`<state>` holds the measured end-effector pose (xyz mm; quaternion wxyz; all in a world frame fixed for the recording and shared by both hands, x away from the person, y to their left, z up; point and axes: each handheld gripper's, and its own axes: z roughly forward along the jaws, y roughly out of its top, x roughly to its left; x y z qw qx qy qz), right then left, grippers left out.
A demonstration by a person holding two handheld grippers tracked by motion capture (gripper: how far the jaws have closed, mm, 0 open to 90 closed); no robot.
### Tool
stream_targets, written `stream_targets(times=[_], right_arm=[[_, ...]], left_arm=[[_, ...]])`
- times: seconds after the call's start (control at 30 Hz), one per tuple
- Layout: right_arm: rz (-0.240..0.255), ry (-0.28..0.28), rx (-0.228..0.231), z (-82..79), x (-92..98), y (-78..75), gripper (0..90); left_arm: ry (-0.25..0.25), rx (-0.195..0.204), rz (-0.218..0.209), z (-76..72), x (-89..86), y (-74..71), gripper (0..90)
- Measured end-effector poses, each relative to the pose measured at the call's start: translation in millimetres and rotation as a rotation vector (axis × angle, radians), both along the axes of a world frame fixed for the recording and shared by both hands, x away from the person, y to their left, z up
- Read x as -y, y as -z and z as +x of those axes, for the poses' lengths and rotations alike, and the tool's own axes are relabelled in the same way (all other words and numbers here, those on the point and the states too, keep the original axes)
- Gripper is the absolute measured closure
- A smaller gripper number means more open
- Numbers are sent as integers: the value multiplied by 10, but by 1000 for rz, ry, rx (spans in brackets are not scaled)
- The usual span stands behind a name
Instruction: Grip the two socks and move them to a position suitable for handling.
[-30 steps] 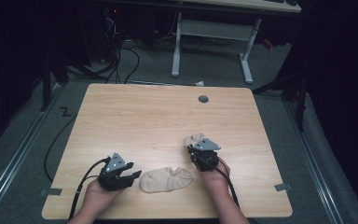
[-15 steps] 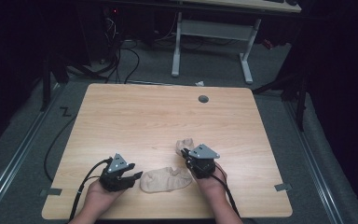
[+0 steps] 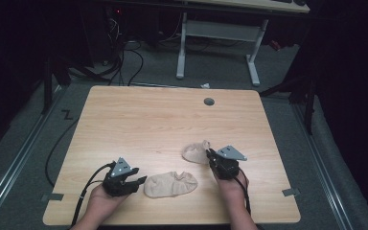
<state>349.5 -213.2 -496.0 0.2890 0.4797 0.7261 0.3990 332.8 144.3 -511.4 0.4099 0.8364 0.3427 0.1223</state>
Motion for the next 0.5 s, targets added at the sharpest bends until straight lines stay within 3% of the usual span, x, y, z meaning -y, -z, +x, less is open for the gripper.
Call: stream_targets(times=[0.5], right_arm=[[-7, 121, -105, 85, 416, 186, 777]], left_arm=[[0, 0, 0, -2, -7, -7, 531]])
